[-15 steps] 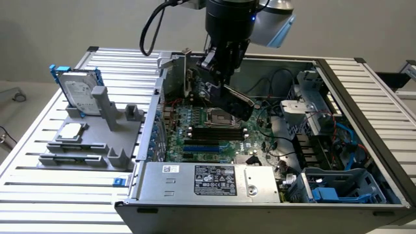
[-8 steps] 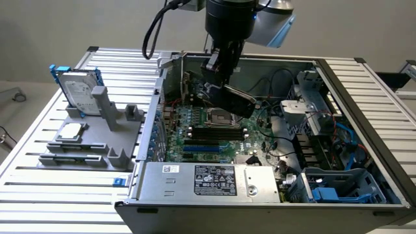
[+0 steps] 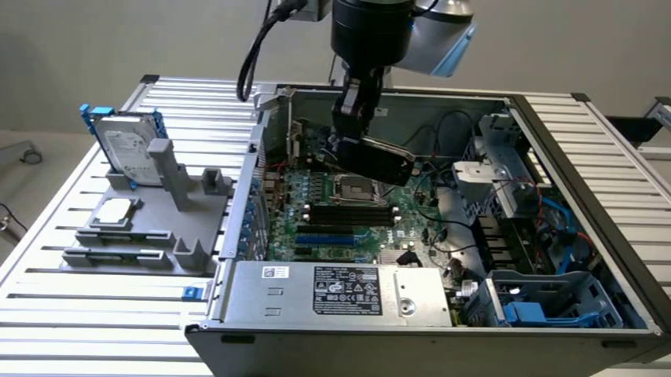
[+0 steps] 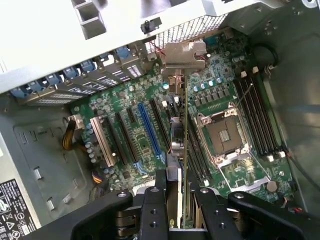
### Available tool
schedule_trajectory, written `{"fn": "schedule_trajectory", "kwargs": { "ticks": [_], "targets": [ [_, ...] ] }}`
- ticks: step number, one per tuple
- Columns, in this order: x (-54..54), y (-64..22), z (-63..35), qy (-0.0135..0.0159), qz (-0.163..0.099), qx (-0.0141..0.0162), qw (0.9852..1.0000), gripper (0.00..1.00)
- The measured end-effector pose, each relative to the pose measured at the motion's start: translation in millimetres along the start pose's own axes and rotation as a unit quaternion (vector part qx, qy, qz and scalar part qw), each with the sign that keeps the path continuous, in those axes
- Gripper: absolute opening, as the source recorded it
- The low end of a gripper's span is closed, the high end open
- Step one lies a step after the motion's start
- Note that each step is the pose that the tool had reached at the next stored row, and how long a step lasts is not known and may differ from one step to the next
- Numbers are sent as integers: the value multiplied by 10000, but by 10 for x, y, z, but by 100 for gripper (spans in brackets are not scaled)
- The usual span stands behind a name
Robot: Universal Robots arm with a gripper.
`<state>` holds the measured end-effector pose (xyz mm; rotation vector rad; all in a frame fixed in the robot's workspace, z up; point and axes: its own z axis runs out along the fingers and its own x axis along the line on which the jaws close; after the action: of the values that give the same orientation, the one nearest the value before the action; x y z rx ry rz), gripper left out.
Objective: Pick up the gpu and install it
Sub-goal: 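Insert the gpu into the slot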
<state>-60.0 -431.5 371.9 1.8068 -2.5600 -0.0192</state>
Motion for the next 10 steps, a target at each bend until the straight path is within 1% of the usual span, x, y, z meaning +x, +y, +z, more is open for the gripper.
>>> {"fn": "schedule_trajectory", "kwargs": {
  "ticks": [3, 5, 7, 10],
  "targets": [
    [0, 0, 0, 4, -278, 0, 9996, 26],
    [0, 0, 0, 7, -460, 0, 9989, 26],
    [0, 0, 0, 9, -640, 0, 9980, 26],
    [0, 0, 1, 13, -912, 0, 9958, 26]
  ]
}}
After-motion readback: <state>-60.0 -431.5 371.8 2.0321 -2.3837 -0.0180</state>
